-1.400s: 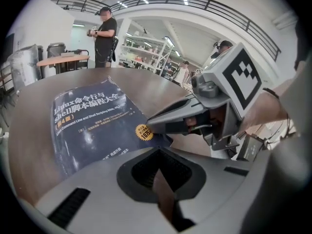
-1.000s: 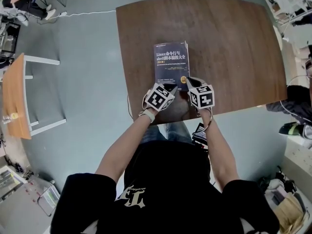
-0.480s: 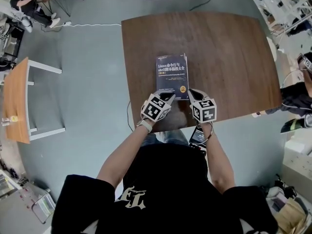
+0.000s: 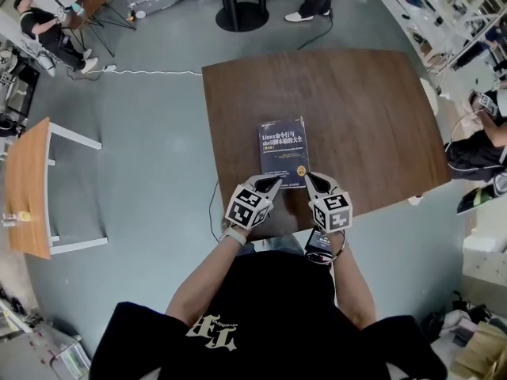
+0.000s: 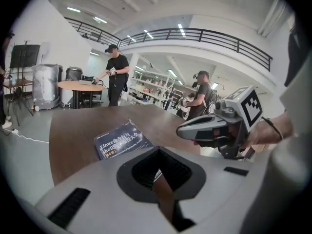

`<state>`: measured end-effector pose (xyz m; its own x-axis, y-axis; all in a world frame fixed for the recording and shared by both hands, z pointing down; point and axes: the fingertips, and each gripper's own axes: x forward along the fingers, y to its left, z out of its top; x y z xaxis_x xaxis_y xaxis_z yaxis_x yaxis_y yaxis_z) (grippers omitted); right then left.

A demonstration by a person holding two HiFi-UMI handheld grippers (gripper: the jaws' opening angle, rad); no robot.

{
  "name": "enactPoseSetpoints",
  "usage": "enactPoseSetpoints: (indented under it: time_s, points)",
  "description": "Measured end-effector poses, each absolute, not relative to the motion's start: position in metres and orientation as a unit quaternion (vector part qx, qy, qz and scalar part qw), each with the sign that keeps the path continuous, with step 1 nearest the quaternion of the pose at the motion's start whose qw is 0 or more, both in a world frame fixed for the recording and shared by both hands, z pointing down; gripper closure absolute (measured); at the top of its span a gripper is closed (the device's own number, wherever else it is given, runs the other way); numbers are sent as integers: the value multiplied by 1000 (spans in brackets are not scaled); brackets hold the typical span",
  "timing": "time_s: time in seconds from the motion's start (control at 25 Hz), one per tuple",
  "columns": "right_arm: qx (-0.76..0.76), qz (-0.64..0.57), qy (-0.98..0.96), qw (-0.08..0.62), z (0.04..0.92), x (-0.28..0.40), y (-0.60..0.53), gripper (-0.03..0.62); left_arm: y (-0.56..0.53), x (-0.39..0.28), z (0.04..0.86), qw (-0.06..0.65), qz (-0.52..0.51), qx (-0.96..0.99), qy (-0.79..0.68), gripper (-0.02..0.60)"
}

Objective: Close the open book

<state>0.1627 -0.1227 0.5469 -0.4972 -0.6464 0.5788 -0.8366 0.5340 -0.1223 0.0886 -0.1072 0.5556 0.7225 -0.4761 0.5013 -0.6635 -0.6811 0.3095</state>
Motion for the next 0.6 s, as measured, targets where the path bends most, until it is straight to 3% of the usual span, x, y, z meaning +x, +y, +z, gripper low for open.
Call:
enactPoseSetpoints:
  time_s: [0.6]
  points:
    - [461, 172, -849, 192, 496, 63, -76, 606, -74, 14, 492, 239, 122, 919, -291, 577]
